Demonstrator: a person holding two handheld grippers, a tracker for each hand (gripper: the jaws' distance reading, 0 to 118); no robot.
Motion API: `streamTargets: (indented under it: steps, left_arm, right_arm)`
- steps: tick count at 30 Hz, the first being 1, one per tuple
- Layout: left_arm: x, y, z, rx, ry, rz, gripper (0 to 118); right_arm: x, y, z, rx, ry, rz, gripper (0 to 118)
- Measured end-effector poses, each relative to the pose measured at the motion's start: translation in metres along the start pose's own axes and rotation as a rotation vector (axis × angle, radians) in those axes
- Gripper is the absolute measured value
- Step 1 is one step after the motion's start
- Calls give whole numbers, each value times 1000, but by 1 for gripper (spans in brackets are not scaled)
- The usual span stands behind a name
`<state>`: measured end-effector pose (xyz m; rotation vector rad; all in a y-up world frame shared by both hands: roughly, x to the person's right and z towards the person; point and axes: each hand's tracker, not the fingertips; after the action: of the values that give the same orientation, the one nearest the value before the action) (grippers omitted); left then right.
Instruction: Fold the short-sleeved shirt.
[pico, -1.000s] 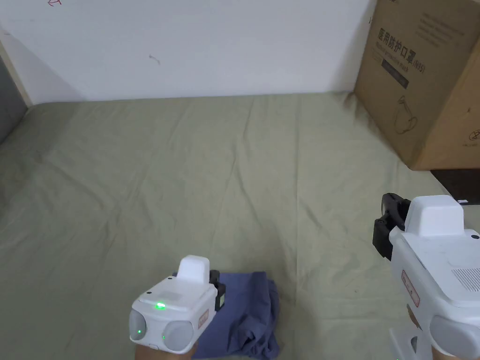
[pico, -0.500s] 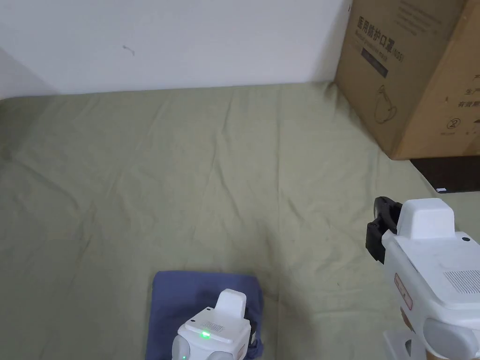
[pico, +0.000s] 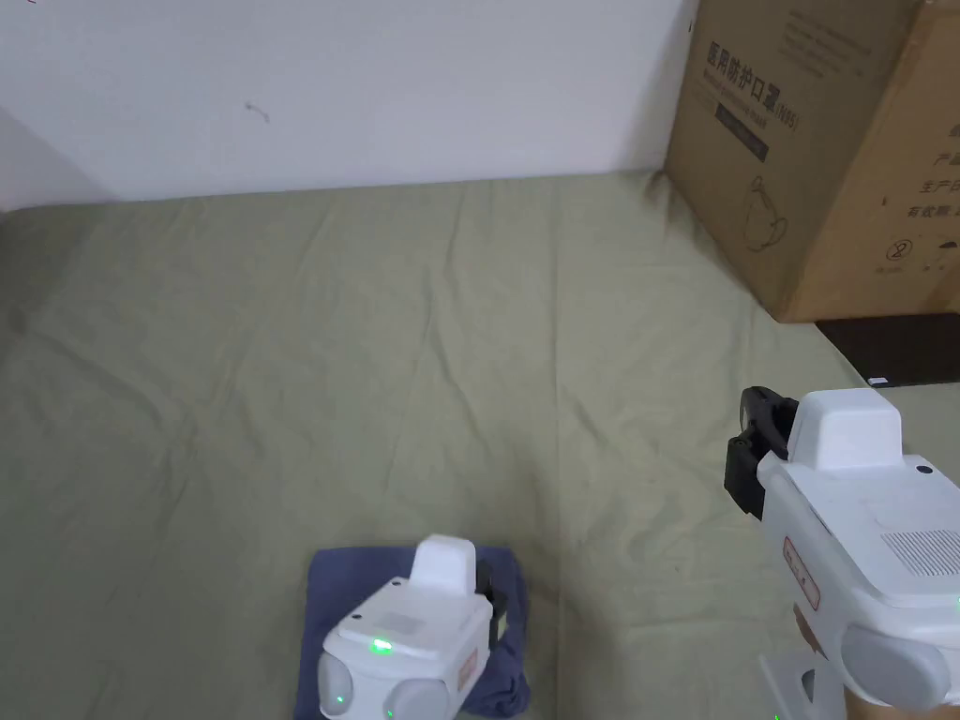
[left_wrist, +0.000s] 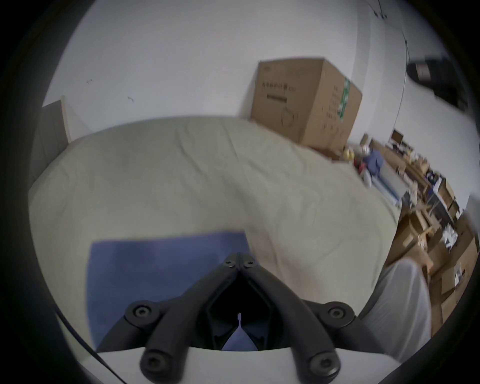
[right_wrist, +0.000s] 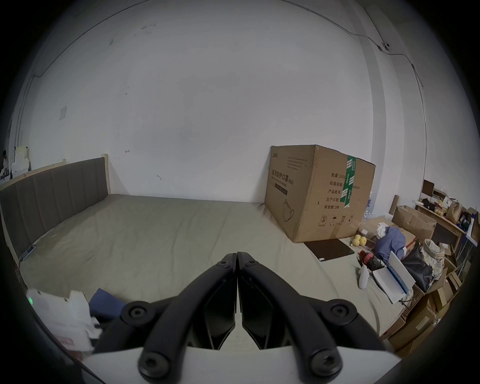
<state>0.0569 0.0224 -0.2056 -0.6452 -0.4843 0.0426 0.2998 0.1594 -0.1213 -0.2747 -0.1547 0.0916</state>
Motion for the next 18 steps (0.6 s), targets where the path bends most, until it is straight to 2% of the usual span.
streamTargets:
  steps: [7, 18]
  left_arm:
    - [-39, 64, 60, 228, 70, -42, 0]
    - [-105, 112, 134, 471, 320, -136, 0]
  right_arm:
    - [-20, 16, 10, 54, 38, -8, 0]
    - [-56, 35, 12, 140, 86, -4, 0]
